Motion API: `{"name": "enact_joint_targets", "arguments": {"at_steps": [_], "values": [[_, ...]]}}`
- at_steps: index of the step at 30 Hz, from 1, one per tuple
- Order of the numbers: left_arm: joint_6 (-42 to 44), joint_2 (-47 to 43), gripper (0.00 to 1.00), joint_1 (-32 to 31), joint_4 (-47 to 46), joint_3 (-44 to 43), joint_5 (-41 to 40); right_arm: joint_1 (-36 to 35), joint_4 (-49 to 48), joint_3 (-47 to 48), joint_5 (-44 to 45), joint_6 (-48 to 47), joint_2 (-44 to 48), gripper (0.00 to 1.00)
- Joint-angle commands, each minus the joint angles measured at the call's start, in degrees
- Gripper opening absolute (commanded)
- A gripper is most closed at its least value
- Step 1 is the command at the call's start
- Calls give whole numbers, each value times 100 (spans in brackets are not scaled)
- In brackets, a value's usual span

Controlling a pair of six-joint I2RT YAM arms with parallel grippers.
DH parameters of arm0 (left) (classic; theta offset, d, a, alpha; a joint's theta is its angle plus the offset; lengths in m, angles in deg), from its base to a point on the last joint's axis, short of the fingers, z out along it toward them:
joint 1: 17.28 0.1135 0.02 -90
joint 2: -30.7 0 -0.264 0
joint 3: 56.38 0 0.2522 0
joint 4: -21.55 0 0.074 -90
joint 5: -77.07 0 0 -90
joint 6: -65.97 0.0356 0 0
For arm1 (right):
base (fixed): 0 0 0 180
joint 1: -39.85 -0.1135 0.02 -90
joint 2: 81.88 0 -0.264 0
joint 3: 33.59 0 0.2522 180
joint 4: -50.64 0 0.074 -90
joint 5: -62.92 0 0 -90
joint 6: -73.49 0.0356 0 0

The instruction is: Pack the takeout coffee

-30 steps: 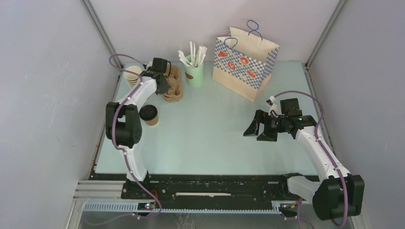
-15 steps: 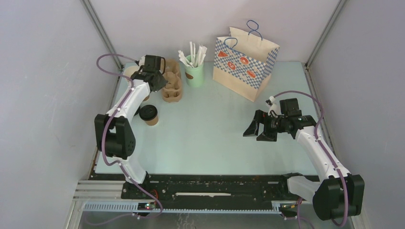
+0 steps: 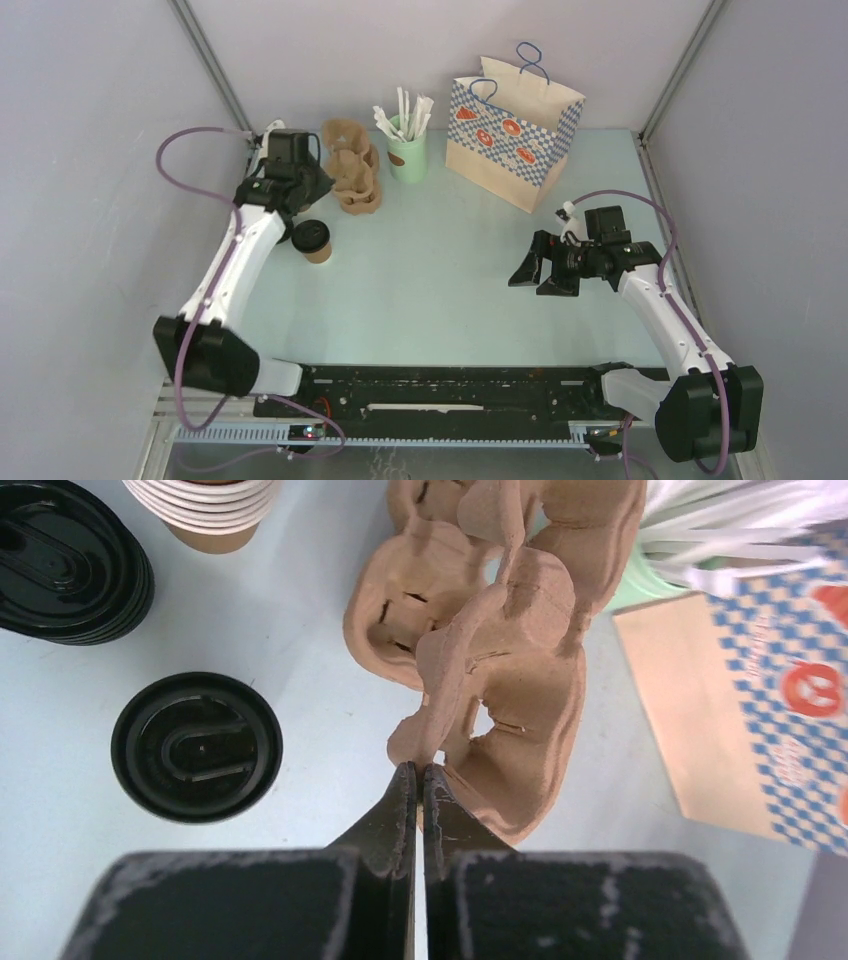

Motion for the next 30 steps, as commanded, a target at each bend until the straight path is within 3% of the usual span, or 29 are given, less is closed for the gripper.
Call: {"name": "enact_joint_targets", "arguments": {"at_steps": [1, 6, 14, 23, 30], "values": [[84, -930, 0, 18, 62, 390, 406, -79, -159, 58, 55, 66, 36, 97], [-108, -1818, 0, -340, -210, 1020, 870, -811, -406, 691, 462, 805, -149, 95], [-847, -2778, 0, -1505, -455, 1848, 933, -2686, -2000, 1837, 1839, 3030, -491, 96], [-1143, -3175, 0, -2545, -480, 2191, 728, -4033, -1772, 2311, 3674, 3377, -879, 90], [-1188, -3344, 0, -2902, -473, 2321, 643, -4338, -1508, 2342, 4370, 3386, -1130, 86]]}}
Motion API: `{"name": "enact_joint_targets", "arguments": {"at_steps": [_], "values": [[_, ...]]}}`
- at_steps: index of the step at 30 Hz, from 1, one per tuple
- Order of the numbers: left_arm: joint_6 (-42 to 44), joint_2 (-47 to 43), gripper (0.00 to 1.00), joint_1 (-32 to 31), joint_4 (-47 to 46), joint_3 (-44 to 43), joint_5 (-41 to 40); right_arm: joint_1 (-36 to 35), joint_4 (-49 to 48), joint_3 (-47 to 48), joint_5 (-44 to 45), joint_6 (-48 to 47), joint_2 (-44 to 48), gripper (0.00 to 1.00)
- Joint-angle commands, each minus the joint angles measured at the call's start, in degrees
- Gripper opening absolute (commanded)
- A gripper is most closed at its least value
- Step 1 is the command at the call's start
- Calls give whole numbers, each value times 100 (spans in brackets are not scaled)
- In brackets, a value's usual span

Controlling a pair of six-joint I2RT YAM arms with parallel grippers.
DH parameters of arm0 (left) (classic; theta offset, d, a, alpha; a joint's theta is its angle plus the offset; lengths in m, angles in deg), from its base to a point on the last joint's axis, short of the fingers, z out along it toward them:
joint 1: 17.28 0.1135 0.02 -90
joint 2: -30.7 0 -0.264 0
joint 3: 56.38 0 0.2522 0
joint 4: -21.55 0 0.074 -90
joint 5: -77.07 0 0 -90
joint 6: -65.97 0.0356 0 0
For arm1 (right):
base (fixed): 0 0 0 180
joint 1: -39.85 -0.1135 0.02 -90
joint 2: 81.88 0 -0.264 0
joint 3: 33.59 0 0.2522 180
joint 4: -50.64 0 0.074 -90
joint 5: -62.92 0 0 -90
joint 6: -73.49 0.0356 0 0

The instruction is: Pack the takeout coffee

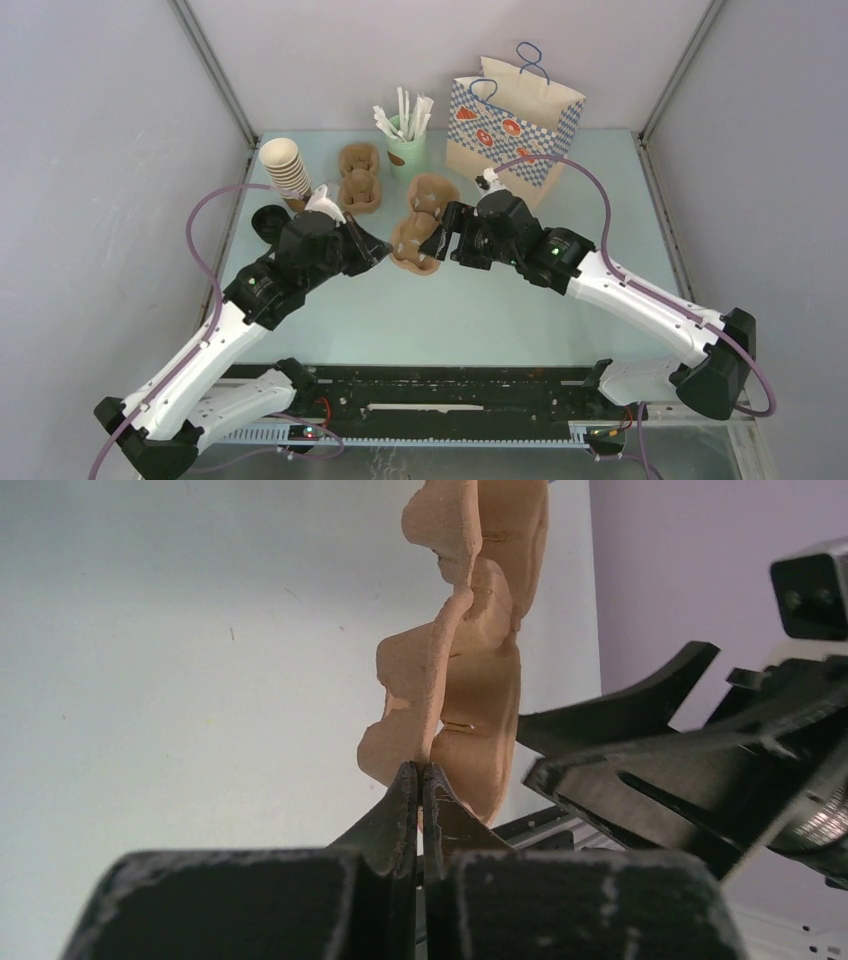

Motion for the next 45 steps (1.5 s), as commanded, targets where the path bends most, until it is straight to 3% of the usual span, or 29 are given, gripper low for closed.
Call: {"name": "enact_joint_targets", "arguments": {"at_steps": [1, 9, 13, 15, 19, 21, 25, 28, 31, 33, 38, 45], "values": [[-129, -200, 0, -176, -173, 166, -170, -136, 185, 196, 768, 176, -181, 85], [-190, -321, 0, -325, -93, 187, -181, -365, -248, 196, 990, 127, -351, 50], [-99, -321, 1, -333, 93, 131, -87, -461, -410, 196, 1051, -224, -235, 11], [202, -314, 23, -333, 306, -42, -143, -461, -262, 234, 1052, -447, -161, 1], [1027, -483, 63, -361, 551, -522, -305, -448, 338, 449, 780, -1142, -43, 0], [1549, -599, 73, -379, 361, -642, -63, -418, 688, 622, 319, -1576, 9, 0], [2789, -632, 82, -577, 161, -875, 611, -411, 1528, 916, -251, -2323, 167, 0], [4161, -813, 85, -1126, -240, -654, 944, -476, 1915, 1011, -421, -2704, 329, 0], [5207, -926, 85, -1984, -293, -675, 387, -535, 2226, 1050, -467, -2932, 441, 0], [5668, -749, 80, -2389, -123, -825, -110, -583, 2443, 1122, -436, -2961, 449, 0], [6357, -223, 72, -3277, 46, -973, -1102, -859, 2632, 1190, -193, -2925, 460, 0], [6458, 58, 75, -3508, -263, -814, -1516, -1131, 2709, 1331, 25, -2845, 329, 0]]}}
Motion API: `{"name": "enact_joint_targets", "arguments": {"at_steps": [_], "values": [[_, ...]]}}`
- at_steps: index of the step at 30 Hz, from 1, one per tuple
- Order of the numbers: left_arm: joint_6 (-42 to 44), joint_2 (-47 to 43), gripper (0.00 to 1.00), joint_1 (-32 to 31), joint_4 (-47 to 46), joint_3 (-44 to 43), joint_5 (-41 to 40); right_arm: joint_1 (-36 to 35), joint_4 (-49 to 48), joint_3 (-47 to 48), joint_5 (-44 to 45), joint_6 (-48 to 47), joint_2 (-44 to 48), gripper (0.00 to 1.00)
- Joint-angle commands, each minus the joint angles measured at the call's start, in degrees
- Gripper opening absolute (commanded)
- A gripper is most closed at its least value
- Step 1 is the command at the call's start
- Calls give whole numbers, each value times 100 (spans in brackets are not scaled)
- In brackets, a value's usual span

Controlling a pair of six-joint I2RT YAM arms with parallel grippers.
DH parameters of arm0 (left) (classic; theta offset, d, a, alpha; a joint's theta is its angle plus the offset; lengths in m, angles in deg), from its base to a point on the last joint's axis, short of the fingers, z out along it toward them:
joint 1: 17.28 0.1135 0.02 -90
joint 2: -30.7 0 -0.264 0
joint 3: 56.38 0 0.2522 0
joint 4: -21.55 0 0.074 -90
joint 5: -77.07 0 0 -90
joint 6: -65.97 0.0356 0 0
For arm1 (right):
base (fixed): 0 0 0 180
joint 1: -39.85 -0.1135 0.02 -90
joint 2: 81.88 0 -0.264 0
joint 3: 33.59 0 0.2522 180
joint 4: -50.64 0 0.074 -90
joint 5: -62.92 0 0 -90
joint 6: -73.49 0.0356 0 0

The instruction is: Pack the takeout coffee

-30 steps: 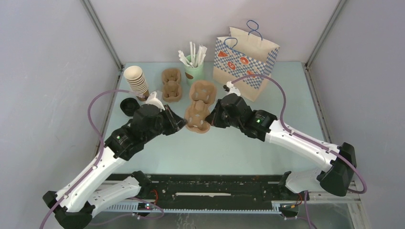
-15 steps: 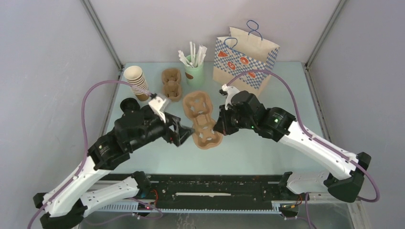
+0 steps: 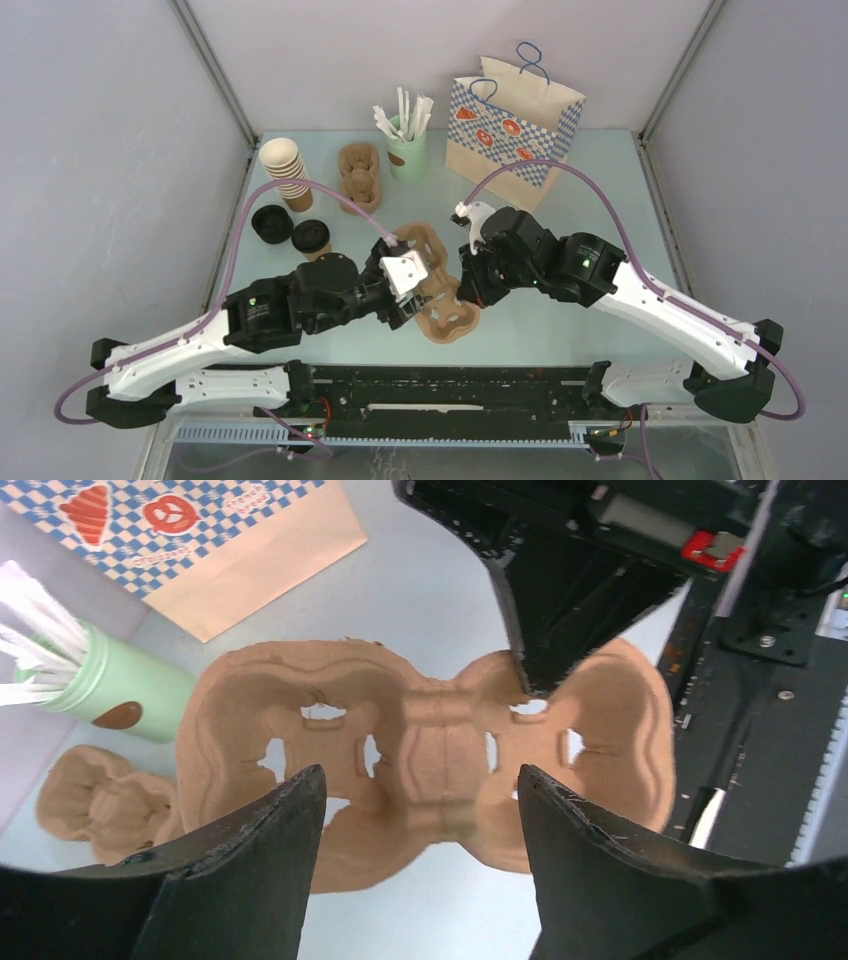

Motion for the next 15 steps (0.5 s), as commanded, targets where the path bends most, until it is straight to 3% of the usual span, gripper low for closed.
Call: {"name": "enact_joint_targets", "arguments": {"at_steps": [1, 15], "values": [[351, 65, 76, -55, -247, -46, -547, -208, 58, 350, 359, -70, -57, 0], [189, 490, 78, -64, 179, -89, -626, -371, 55, 515, 568, 98, -313, 0]]}}
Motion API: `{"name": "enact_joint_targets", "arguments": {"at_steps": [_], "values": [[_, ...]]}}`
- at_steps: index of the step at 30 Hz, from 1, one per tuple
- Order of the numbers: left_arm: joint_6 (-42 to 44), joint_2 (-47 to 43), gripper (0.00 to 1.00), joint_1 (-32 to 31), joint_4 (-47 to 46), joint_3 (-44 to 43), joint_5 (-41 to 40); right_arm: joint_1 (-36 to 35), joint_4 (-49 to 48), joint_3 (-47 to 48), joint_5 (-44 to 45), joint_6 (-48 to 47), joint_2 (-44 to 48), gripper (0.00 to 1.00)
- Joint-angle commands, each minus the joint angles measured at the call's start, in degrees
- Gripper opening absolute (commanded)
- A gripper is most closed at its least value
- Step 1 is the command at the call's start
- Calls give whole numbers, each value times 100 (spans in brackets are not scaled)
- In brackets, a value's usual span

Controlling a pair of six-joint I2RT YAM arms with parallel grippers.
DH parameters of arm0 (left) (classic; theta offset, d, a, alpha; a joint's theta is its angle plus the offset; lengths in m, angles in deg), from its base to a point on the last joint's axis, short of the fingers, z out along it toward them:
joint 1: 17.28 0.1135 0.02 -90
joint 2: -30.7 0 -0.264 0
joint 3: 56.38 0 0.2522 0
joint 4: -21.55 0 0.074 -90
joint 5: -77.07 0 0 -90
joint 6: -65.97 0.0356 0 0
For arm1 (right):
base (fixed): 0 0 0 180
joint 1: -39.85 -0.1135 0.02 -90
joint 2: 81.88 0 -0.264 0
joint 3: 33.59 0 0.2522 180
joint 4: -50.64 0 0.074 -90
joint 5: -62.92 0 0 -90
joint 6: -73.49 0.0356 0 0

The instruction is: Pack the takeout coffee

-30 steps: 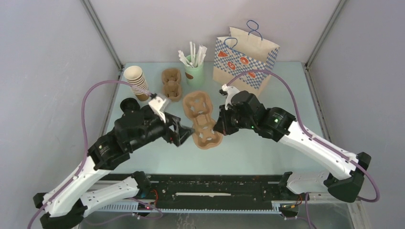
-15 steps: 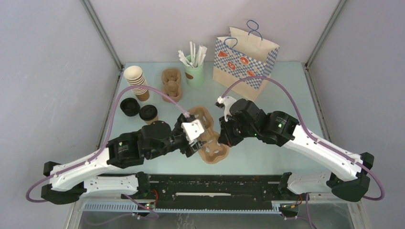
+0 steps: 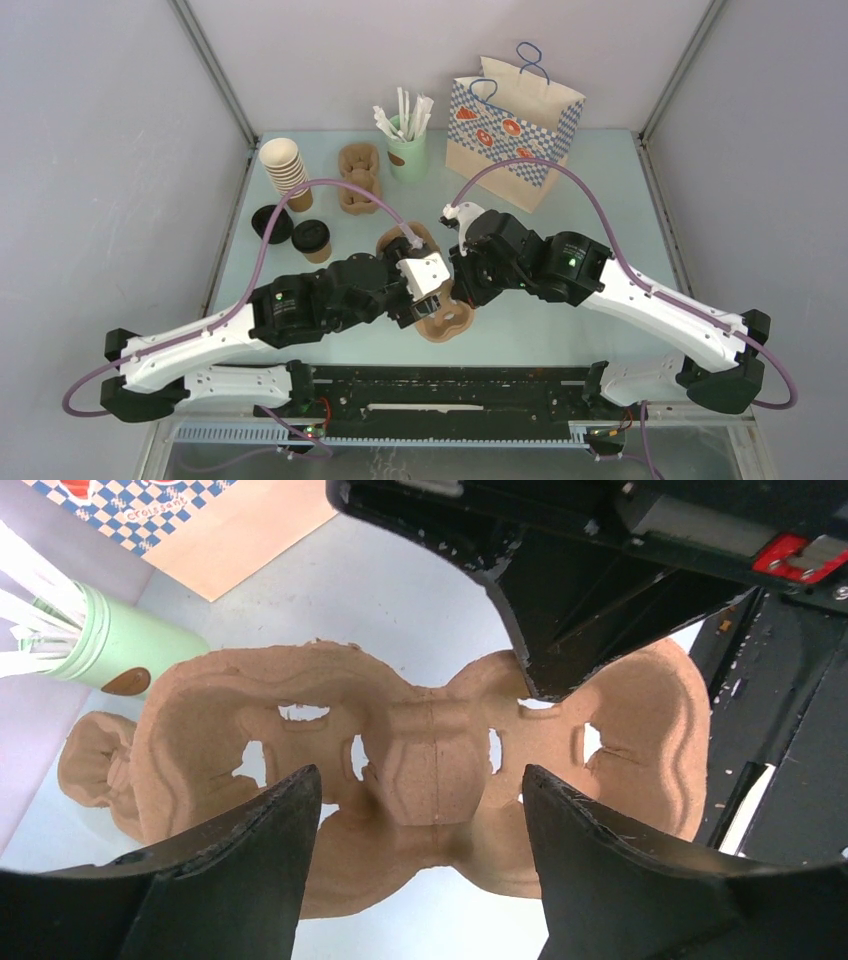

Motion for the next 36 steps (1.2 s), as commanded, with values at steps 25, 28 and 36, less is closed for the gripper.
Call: {"name": "enact_joint_targets", "arguments": {"at_steps": [25, 28, 36], "values": [[119, 336, 66, -57, -94, -69, -419, -129, -209, 225, -91, 153, 70, 0], [119, 360, 60, -61, -32, -86, -467, -145, -194, 225, -84, 165, 70, 0], [111, 291, 54, -70, 45, -104, -524, -164, -156, 225, 17, 211, 96, 3]]}}
